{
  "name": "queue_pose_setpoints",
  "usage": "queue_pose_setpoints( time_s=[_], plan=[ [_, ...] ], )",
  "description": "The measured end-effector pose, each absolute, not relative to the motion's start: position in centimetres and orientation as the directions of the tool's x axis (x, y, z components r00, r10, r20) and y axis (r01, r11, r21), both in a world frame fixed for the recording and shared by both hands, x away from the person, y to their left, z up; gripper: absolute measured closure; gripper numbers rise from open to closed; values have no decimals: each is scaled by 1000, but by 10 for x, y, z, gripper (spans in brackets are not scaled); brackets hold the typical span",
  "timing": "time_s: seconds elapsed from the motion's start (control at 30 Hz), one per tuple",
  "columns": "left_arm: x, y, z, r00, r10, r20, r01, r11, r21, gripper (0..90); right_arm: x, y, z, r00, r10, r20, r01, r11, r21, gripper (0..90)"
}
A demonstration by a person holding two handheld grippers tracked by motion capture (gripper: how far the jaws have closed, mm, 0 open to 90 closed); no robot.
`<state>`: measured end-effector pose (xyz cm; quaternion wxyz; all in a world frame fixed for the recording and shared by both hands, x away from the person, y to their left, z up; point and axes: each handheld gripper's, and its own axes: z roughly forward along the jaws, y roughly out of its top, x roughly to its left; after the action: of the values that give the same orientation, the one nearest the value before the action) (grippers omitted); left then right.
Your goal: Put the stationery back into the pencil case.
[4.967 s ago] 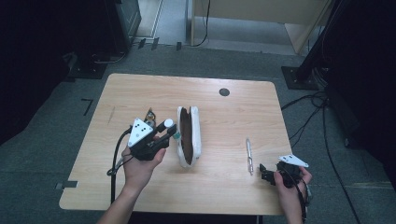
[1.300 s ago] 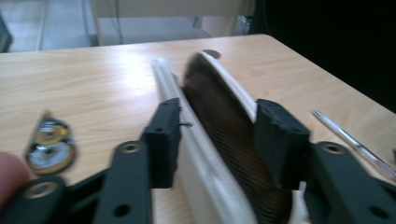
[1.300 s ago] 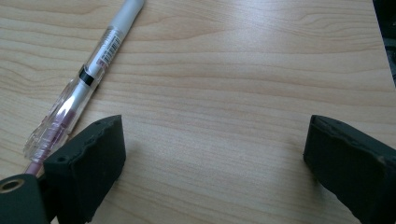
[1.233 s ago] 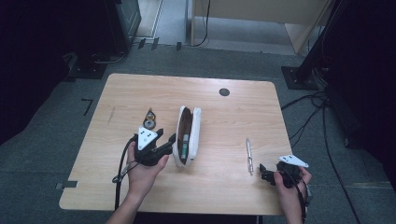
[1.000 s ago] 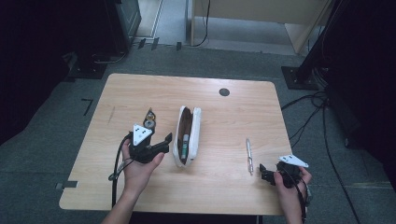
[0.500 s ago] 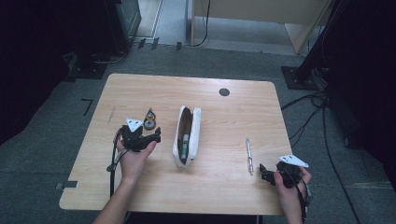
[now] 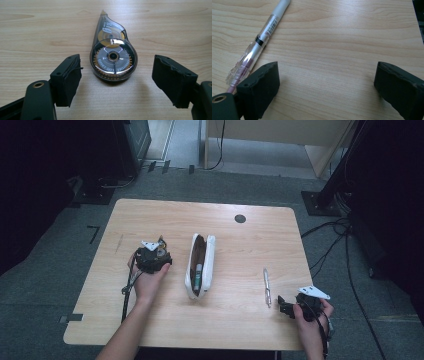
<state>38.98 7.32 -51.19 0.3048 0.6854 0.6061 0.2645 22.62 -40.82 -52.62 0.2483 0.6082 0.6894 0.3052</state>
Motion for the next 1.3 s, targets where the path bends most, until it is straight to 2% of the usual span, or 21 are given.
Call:
queue_pose_setpoints(
  time_s=[0.13, 0.33, 0.5, 0.77, 1.3],
  plan=[
    [395, 70, -513, 103, 995, 9, 689, -77, 721, 305, 226, -408, -526, -137, 990, 29, 687, 74, 723, 55],
    [402, 68, -514, 80, 996, 26, 700, -75, 710, 347, 226, -408, -526, -139, 990, 27, 687, 76, 722, 55],
    [402, 66, -513, 99, 995, 27, 694, -88, 715, 412, 226, -408, -526, -137, 990, 28, 687, 74, 723, 55],
    [395, 66, -512, 137, 990, 14, 681, -104, 725, 416, 226, -408, -526, -139, 990, 27, 687, 76, 723, 55],
    [354, 59, -481, 238, 971, 0, 598, -147, 788, 417, 226, -408, -526, -138, 990, 27, 687, 76, 722, 55]
  ],
)
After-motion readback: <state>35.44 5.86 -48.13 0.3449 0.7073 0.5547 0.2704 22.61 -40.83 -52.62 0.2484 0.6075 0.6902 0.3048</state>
